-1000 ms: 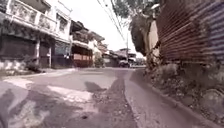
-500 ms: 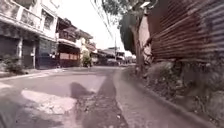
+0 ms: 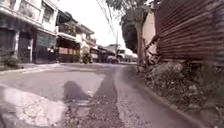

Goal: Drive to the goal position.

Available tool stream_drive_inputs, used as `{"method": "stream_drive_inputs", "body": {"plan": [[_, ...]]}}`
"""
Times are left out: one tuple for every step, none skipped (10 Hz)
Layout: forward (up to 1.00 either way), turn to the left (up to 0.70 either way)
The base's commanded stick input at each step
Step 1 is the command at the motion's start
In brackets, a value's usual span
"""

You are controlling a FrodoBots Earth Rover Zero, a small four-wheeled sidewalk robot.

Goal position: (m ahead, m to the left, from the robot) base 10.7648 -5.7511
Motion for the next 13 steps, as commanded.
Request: {"method": "stream_drive_inputs", "body": {"plan": [[0.7,0.0],[0.7,0.0],[0.7,0.0],[0.7,0.0],[0.7,0.0],[0.7,0.0],[0.7,0.0],[0.7,0.0],[0.7,0.0],[0.7,0.0],[0.7,0.0],[0.7,0.0],[0.7,0.0]]}}
